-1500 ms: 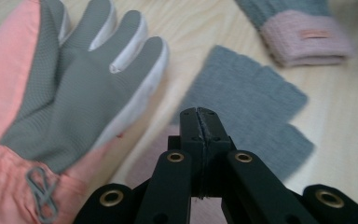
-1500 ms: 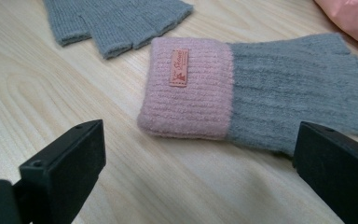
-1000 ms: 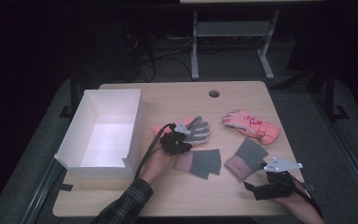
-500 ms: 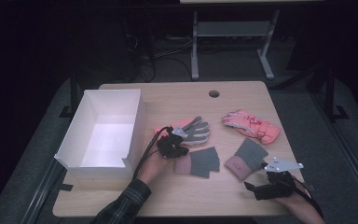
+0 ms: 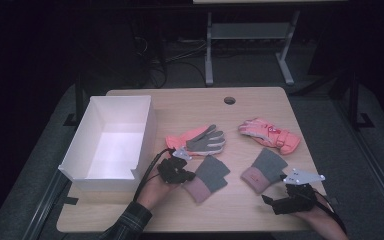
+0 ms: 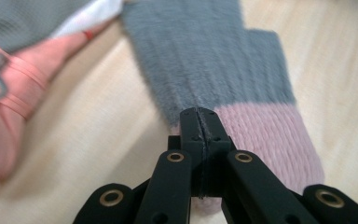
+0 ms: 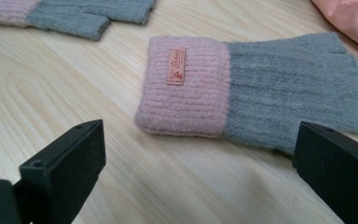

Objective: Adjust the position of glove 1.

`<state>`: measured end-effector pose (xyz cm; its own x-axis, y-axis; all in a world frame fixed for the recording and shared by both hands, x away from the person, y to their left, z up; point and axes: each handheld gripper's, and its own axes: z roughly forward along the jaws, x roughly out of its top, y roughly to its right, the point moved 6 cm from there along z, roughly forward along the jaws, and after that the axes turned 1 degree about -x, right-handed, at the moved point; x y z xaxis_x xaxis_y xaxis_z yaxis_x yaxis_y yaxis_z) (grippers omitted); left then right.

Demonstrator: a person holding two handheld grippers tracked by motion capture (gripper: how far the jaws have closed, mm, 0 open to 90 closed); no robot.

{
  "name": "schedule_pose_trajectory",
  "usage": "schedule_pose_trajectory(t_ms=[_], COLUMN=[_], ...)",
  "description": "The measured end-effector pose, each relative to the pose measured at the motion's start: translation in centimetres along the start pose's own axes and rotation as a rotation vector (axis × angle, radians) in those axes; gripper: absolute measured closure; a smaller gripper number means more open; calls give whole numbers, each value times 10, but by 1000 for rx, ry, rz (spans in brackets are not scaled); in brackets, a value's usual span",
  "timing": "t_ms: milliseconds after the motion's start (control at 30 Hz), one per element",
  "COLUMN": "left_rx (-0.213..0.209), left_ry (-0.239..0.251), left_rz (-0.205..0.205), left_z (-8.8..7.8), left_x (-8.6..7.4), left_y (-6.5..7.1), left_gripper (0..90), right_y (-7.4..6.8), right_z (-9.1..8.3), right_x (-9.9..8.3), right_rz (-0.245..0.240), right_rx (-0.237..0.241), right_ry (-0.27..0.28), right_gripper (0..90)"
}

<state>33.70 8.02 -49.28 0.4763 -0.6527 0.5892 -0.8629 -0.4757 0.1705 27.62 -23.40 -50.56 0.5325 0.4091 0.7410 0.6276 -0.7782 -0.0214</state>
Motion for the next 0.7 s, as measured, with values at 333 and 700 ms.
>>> schedule_pose_trajectory(t_ms=[333, 700], left_rx=[-50, -95], left_ry=[-14, -27], left_rz=[7, 49], left_z=[-8, -5], left_x=[-18, -21], left_y=[27, 50], left_gripper=[896, 896], right_y=[1, 2], right_z=[0, 1], right_x=[0, -1], right_rz=[3, 3], right_rx=[-5, -7], right_ry=[-2, -1], right_gripper=[23, 23])
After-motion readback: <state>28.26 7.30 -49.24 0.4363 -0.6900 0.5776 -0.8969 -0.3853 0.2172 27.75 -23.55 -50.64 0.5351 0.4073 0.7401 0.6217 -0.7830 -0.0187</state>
